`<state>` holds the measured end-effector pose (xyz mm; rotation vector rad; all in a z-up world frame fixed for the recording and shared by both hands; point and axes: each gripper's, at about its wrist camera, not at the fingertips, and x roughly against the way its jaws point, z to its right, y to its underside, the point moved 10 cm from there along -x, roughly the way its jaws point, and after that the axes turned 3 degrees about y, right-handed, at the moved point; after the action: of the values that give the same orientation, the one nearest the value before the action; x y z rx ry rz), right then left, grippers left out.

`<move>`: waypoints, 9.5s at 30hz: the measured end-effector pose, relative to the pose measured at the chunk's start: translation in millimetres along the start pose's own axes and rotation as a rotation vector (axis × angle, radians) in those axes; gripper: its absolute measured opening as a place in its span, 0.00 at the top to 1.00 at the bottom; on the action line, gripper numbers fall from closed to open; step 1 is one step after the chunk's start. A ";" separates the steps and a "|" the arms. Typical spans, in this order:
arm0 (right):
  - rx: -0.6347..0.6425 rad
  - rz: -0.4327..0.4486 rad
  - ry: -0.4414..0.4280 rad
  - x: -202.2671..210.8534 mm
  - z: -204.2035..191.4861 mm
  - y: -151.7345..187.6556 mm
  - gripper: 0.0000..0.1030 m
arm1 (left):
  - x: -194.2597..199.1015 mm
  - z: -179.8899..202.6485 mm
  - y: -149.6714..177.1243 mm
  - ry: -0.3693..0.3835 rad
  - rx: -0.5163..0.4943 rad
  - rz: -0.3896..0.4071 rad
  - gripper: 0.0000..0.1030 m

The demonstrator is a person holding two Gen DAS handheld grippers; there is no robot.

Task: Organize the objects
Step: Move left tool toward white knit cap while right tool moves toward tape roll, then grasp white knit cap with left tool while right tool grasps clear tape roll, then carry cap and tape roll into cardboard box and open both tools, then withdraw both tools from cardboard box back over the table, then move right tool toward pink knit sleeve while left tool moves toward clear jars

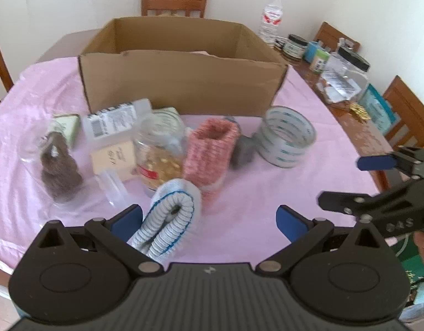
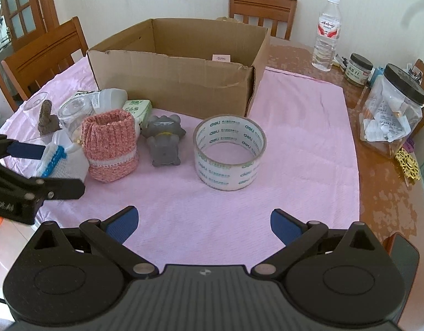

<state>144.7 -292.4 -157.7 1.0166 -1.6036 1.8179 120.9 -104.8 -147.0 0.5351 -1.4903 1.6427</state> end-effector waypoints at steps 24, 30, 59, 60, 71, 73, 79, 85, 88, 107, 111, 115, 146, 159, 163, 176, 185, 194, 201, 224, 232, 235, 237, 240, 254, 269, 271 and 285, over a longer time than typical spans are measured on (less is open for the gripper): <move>0.101 -0.043 0.003 -24.4 15.0 6.1 0.00 | -12.7 -5.0 16.7 -0.052 0.096 -0.025 0.01; 0.089 -0.058 0.020 -41.2 24.9 5.8 0.00 | -18.5 -6.2 23.2 -0.100 0.119 -0.019 0.01; 0.405 -0.014 -0.195 -81.0 35.1 -5.5 0.00 | -50.4 6.1 37.5 -0.407 0.430 0.050 0.01; 0.409 -0.013 -0.199 -81.2 35.1 -5.7 0.00 | -51.5 4.6 36.8 -0.414 0.421 0.049 0.01; 0.383 -0.006 -0.247 -101.4 26.5 -30.8 0.00 | -48.1 0.6 42.0 -0.460 0.396 0.059 0.01; 0.393 0.002 -0.248 -104.7 22.9 -36.8 0.00 | -47.6 -0.1 40.7 -0.458 0.399 0.062 0.01; 0.428 0.036 -0.255 -106.3 11.5 -52.6 0.00 | -48.2 0.9 39.3 -0.465 0.385 0.060 0.03; 0.455 0.057 -0.245 -102.9 6.8 -58.7 0.02 | -46.2 -0.7 35.6 -0.432 0.397 0.090 0.10; 0.466 0.058 -0.223 -102.7 7.2 -59.8 0.10 | -42.6 -2.4 35.6 -0.429 0.389 0.085 0.17; 0.440 0.010 -0.218 -79.5 10.5 -68.5 0.13 | -24.7 -10.9 22.1 -0.301 0.271 0.004 0.24; 0.418 0.010 -0.209 -70.4 11.3 -72.1 0.13 | -16.7 -7.0 16.3 -0.257 0.237 -0.015 0.24; 0.395 0.006 -0.210 -58.0 11.2 -75.3 0.13 | -3.6 -2.5 5.0 -0.205 0.184 -0.032 0.24; 0.176 0.121 -0.063 -12.1 -9.0 -168.2 0.13 | -7.4 -63.8 -208.5 -0.008 -0.130 0.079 0.24; 0.161 0.130 -0.071 -57.9 1.9 -223.8 0.13 | -80.2 -102.5 -262.4 -0.078 -0.085 0.046 0.24; 0.153 0.115 -0.059 -72.9 6.8 -226.8 0.12 | -99.9 -105.9 -267.4 -0.088 -0.075 0.029 0.23; 0.117 0.146 -0.065 -66.3 22.7 -224.2 0.00 | -110.3 -113.9 -282.7 -0.166 -0.052 0.029 0.07; 0.097 0.151 -0.071 -53.2 24.8 -205.9 0.00 | -69.8 -109.4 -267.4 -0.221 -0.076 0.073 0.01; 0.069 0.116 -0.028 -45.2 18.8 -168.5 0.00 | -33.4 -94.3 -234.8 -0.188 -0.148 0.094 0.01; 0.015 0.109 0.003 -29.6 -1.9 -144.7 0.00 | -6.3 -93.0 -200.6 -0.123 -0.146 0.094 0.01; -0.088 -0.001 0.045 -44.0 -63.3 -80.8 0.00 | 49.2 -131.3 -90.2 -0.067 -0.075 0.080 0.01; -0.118 -0.037 0.114 -41.2 -57.7 -59.9 0.00 | 53.9 -146.1 -57.8 -0.135 -0.118 0.093 0.01; -0.144 -0.048 0.151 -35.0 -50.9 -48.5 0.00 | 53.6 -146.7 -47.9 -0.116 -0.109 0.085 0.01; -0.166 -0.059 0.171 -31.5 -45.6 -41.0 0.00 | 52.4 -146.9 -42.7 -0.097 -0.100 0.078 0.01; -0.196 -0.075 0.204 -24.5 -38.3 -27.2 0.00 | 49.7 -148.2 -35.2 -0.069 -0.084 0.067 0.01; -0.265 -0.083 0.290 3.2 -34.1 7.7 0.00 | 29.7 -152.2 2.4 0.000 -0.076 -0.012 0.01; -0.037 -0.065 0.130 -57.4 -99.4 -25.6 0.00 | 11.4 -180.8 25.9 -0.100 0.025 -0.095 0.01; -0.035 -0.082 0.143 -62.0 -98.3 -22.8 0.00 | 13.2 -186.5 27.4 -0.112 0.046 -0.096 0.01; -0.060 -0.167 0.106 -47.4 -71.1 18.0 0.00 | 14.1 -175.8 29.1 -0.126 0.103 -0.087 0.01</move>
<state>144.4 -221.0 -208.1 0.9798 -1.4565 1.6739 127.7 68.7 -189.4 0.7627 -1.4567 1.6502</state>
